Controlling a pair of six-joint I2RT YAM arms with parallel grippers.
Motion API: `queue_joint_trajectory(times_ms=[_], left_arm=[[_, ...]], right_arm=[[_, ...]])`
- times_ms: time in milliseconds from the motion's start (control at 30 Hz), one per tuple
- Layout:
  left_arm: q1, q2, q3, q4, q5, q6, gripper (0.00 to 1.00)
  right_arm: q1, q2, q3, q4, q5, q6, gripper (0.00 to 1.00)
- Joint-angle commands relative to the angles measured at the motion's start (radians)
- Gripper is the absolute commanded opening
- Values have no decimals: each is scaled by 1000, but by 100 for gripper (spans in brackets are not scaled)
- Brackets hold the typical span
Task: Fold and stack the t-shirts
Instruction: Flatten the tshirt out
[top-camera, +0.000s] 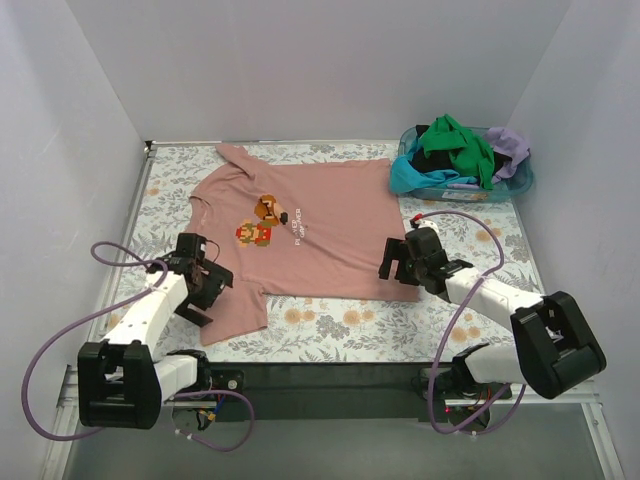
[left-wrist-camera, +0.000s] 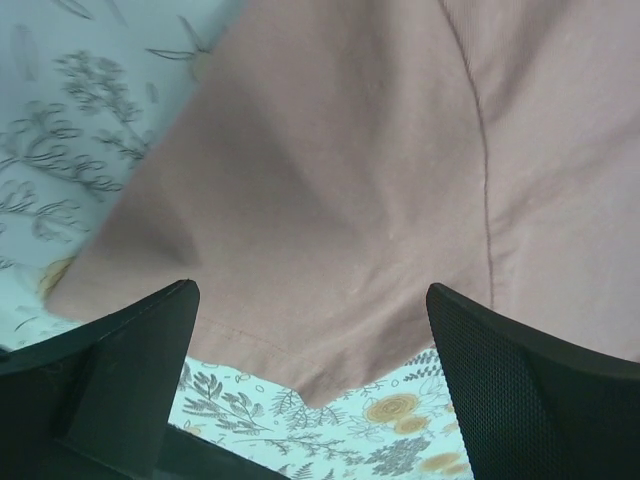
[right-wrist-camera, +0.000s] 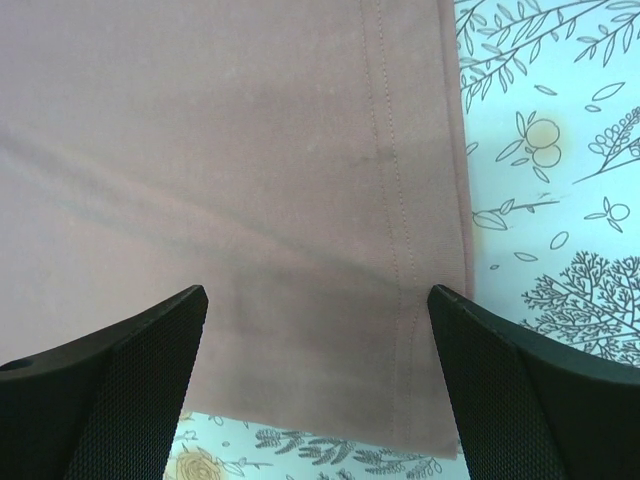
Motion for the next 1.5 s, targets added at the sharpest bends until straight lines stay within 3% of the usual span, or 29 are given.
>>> queue_joint_trajectory(times_ms=[0, 67, 433, 633, 867, 1233, 1467], left_arm=[[0, -51, 113, -176, -178, -109, 98], [-2, -65, 145, -256, -232, -188, 98], [9, -15, 110, -361, -246, -366, 98], [7, 18, 34, -341, -170, -372, 98], [7, 94, 32, -179, -164, -282, 97], [9, 398, 164, 85, -99, -150, 97], [13, 630, 437, 17, -151, -94, 98]], right_arm=[[-6, -35, 18, -92, -28, -50, 98], [-6, -54, 36, -92, -52, -67, 98], [-14, -135, 41, -97, -101, -107, 98], [-46, -149, 19, -99, -109, -109, 98], [-54, -131, 15, -92, -109, -113, 98], [-63, 181, 152, -14, -109, -152, 98], [-109, 415, 344, -20, -74, -153, 98]])
